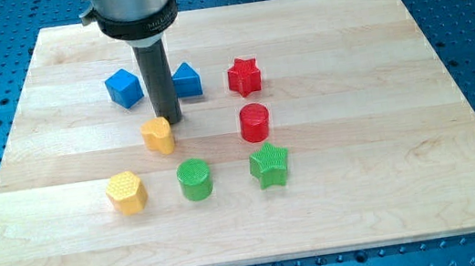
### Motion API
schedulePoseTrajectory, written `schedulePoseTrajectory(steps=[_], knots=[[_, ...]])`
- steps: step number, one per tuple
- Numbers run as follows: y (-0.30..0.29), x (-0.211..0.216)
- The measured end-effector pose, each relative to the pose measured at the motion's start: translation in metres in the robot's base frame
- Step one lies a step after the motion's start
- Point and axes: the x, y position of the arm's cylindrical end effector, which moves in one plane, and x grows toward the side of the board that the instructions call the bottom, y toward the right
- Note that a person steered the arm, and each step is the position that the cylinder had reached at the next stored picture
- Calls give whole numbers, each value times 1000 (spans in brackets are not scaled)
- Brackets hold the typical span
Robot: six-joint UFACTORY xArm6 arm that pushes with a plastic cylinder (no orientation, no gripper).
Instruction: Move the hexagon into the yellow heart
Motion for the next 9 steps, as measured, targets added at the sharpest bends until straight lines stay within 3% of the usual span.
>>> schedulePoseTrajectory(steps=[1,2,3,4,5,6,9], knots=[[-6,0],[-82,6],[-153,27],[-165,79],[-149,154],[-119,158],[-69,117]])
